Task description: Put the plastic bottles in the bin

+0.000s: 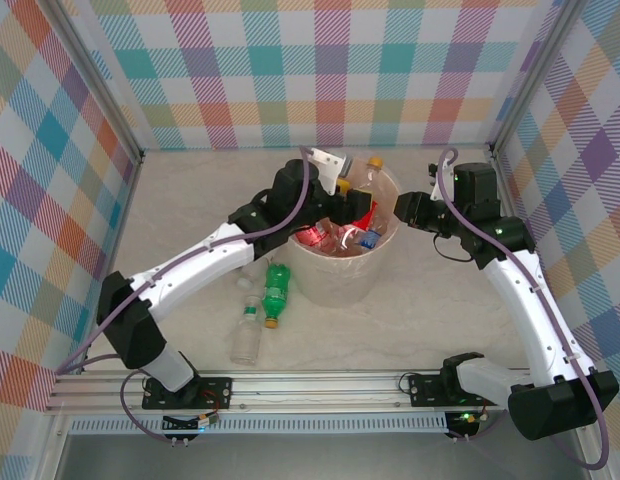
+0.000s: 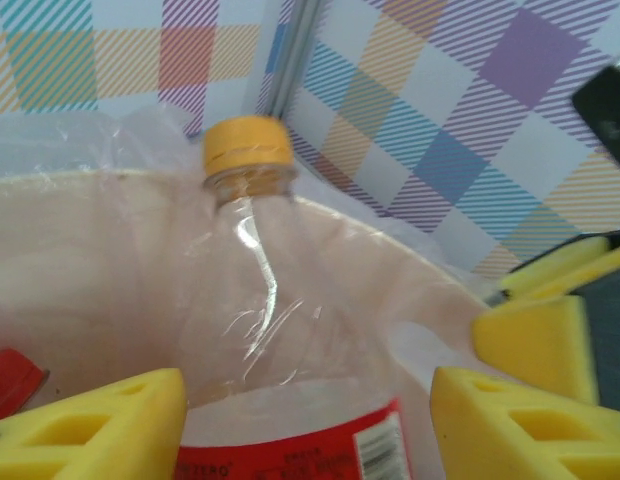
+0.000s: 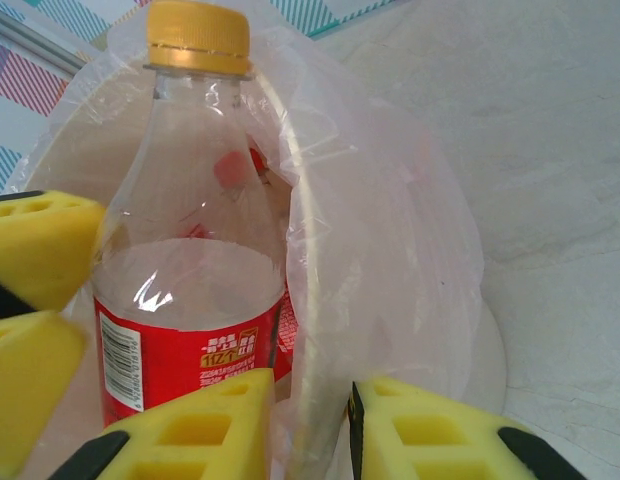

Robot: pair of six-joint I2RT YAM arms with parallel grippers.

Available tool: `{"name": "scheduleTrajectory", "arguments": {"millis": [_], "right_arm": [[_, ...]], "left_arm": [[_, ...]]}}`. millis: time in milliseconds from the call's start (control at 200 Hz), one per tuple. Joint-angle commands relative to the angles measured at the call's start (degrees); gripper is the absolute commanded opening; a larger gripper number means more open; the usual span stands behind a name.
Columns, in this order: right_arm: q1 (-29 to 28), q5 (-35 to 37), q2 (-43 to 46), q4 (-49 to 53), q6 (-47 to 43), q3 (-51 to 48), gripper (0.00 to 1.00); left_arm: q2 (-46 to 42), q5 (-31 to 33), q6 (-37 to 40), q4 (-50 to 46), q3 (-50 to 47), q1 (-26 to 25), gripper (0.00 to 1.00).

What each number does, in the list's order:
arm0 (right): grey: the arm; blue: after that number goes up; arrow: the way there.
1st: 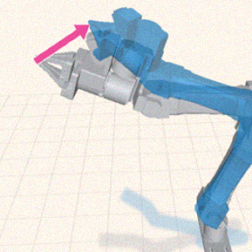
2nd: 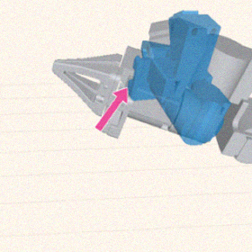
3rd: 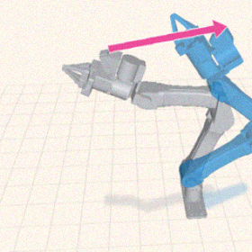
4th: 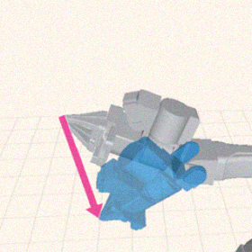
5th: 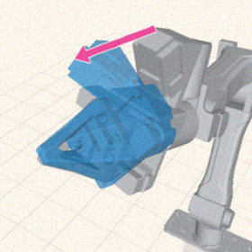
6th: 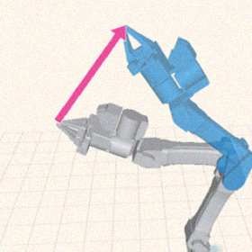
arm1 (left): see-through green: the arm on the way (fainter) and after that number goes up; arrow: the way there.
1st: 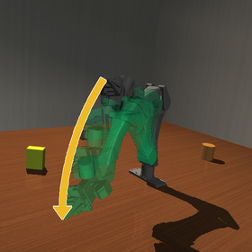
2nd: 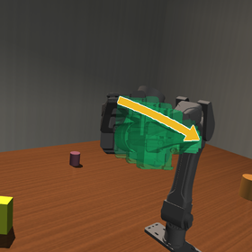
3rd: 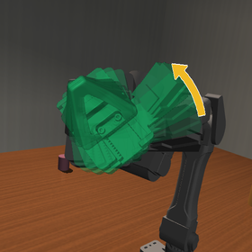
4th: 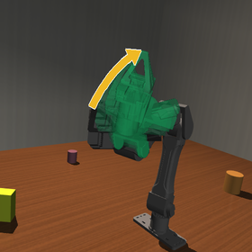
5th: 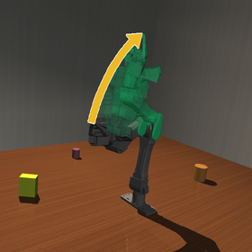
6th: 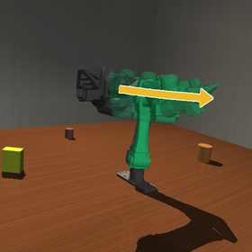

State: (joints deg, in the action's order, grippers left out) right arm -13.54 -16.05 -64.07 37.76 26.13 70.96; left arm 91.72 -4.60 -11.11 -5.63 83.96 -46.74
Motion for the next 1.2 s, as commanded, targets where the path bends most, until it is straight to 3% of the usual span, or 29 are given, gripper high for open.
{"name": "scheduleTrajectory", "arguments": {"millis": [0, 85, 535, 685, 985, 1195], "right_arm": [[-0.24, -0.03, 0.00, 0.82, -0.99, 1.36, 0.27], [-0.26, 0.06, -0.09, 0.83, -1.09, 1.46, 0.27], [-0.34, 0.32, -0.54, 0.07, -0.43, 1.79, 0.27], [-0.37, 0.31, -0.52, -0.40, 0.11, 1.38, 0.27], [-0.48, 1.03, -0.39, -0.03, 0.27, 1.99, 0.27], [-0.39, 0.67, -0.44, -0.02, -0.29, 2.60, 0.27]], "left_arm": [[1.92, 2.60, -1.65, -1.28, 1.37, -0.17, 0.55], [1.97, 2.36, -2.76, -1.84, 0.02, -0.20, 0.49], [-2.64, -0.90, -4.67, -1.06, -6.60, -0.53, 0.43], [-5.82, -0.22, -1.80, -3.86, -4.67, -0.50, 0.64], [-8.36, 1.62, 5.34, -13.00, 2.87, 0.50, 0.90], [-11.47, 2.07, 3.62, -18.29, 4.23, 7.17, 0.99]]}}
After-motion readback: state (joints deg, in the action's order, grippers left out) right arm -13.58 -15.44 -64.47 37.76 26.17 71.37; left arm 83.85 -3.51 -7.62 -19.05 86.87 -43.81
